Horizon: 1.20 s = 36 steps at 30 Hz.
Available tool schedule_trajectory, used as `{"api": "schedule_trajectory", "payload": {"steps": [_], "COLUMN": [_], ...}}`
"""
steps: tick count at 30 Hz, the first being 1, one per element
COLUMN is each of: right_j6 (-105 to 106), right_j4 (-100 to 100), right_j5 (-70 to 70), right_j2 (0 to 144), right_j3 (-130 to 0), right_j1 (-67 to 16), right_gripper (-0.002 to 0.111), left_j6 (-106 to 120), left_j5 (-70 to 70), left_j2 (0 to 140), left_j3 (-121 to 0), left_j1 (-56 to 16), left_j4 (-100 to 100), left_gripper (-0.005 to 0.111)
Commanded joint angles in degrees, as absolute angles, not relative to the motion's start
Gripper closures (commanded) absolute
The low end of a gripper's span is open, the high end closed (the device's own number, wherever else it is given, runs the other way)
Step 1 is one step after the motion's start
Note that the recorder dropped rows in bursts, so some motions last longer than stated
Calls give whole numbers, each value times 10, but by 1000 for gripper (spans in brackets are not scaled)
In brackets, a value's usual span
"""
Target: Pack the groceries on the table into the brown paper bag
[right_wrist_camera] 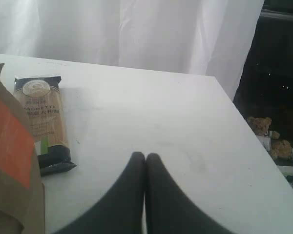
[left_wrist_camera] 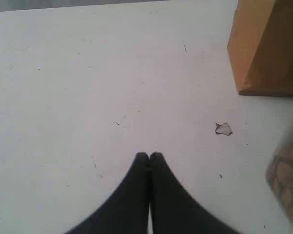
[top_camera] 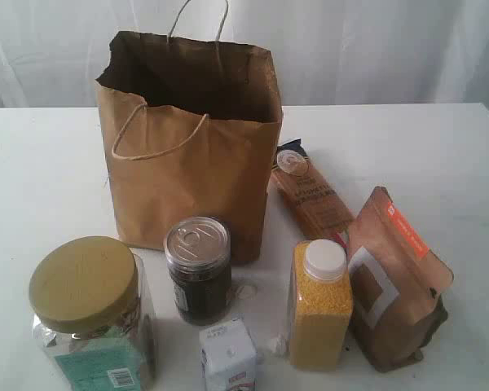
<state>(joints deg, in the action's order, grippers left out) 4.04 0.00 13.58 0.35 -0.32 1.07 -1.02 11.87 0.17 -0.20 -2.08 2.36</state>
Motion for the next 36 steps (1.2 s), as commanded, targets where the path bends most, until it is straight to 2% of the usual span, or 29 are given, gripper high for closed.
{"api": "schedule_trajectory", "payload": {"steps": [1,10,16,21,29,31,36], "right_j6": [43,43,43,43,43,43,43], "right_j4": [0,0,0,0,0,0,0], "right_j5": [132,132,132,132,132,132,132], "right_j2": [0,0,0,0,0,0,0], "right_j3": [0,0,0,0,0,0,0], "right_j1": [12,12,12,12,12,12,12], "right_gripper": [108,108,108,108,108,108,108], "left_j6": [-11,-14,-208,-319,-427,-475,-632], "left_j5": [117,92,-31,-107,-107,-97,-32], "left_j2": [0,0,0,0,0,0,2], "left_j3": [0,0,0,0,0,-29,-184], "left_j1": [-18,-18,-18,-18,-19,-29,-83], "left_j4": [29,27,197,209,204,133,-264], "left_gripper": [107,107,107,107,107,107,107]}}
